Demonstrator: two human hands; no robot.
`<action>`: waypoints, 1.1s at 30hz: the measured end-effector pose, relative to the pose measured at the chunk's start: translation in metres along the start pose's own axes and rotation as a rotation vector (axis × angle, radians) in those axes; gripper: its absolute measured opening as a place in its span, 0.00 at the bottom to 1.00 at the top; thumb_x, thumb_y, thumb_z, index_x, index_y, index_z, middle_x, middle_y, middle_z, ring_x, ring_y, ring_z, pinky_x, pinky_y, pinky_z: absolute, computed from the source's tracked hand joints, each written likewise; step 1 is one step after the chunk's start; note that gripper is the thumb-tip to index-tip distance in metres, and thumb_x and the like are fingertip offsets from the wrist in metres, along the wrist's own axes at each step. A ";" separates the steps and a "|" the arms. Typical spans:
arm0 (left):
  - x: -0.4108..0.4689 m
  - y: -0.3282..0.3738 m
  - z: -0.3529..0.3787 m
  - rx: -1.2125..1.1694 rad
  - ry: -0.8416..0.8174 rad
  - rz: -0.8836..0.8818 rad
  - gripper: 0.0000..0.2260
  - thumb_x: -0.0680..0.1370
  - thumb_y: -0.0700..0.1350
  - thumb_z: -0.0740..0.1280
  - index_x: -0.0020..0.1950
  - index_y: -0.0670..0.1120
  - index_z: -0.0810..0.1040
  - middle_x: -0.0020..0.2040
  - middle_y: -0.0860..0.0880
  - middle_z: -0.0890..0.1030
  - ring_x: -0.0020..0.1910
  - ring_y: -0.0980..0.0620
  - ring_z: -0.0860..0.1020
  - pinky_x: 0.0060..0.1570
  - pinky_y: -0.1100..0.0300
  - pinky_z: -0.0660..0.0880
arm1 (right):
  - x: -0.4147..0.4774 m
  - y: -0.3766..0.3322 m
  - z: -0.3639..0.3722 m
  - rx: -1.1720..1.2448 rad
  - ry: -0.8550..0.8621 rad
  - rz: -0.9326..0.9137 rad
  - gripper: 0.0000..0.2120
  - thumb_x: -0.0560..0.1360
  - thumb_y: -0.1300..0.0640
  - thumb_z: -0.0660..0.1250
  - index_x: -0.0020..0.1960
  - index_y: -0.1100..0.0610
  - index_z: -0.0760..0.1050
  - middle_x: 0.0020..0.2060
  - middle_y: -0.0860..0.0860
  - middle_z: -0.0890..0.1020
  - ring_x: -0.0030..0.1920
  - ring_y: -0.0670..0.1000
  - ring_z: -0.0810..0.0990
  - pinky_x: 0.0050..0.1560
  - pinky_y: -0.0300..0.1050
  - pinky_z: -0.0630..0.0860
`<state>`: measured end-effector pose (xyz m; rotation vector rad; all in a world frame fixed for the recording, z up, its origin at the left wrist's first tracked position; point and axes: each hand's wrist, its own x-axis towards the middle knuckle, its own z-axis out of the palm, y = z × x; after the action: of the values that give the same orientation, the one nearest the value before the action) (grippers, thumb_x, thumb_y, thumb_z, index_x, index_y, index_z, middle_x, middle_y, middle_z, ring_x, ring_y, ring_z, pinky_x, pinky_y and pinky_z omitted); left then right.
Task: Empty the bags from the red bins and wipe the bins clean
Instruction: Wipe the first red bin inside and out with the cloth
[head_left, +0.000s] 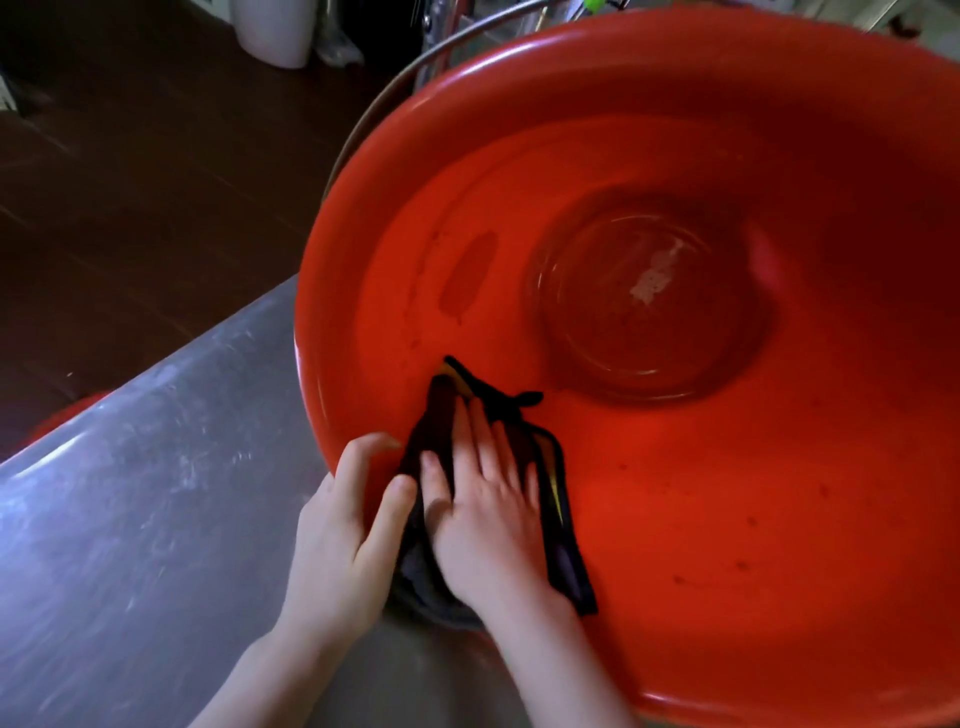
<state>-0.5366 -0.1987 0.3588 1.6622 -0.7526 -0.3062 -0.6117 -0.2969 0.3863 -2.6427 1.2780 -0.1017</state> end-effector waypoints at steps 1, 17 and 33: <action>0.000 0.000 0.000 0.001 0.000 0.007 0.12 0.76 0.60 0.55 0.58 0.62 0.70 0.52 0.65 0.77 0.49 0.59 0.77 0.47 0.60 0.71 | -0.004 0.000 0.001 -0.005 -0.009 -0.017 0.32 0.77 0.35 0.40 0.79 0.44 0.43 0.79 0.44 0.50 0.78 0.48 0.46 0.77 0.56 0.46; 0.047 0.039 -0.059 0.275 0.091 0.288 0.23 0.74 0.52 0.66 0.70 0.63 0.69 0.60 0.55 0.64 0.58 0.58 0.69 0.55 0.72 0.67 | 0.120 0.071 -0.008 -0.018 -0.174 0.245 0.27 0.82 0.42 0.41 0.79 0.46 0.42 0.79 0.46 0.43 0.79 0.52 0.44 0.74 0.65 0.41; -0.026 0.023 0.014 -0.048 0.023 -0.250 0.15 0.76 0.62 0.61 0.60 0.71 0.62 0.54 0.56 0.63 0.48 0.63 0.71 0.52 0.66 0.63 | 0.005 0.006 0.004 -0.059 -0.088 0.027 0.30 0.80 0.39 0.41 0.78 0.45 0.35 0.78 0.42 0.43 0.78 0.49 0.43 0.76 0.61 0.43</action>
<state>-0.5714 -0.1945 0.3723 1.7134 -0.5161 -0.4765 -0.6126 -0.3042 0.3807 -2.6456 1.3073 0.0567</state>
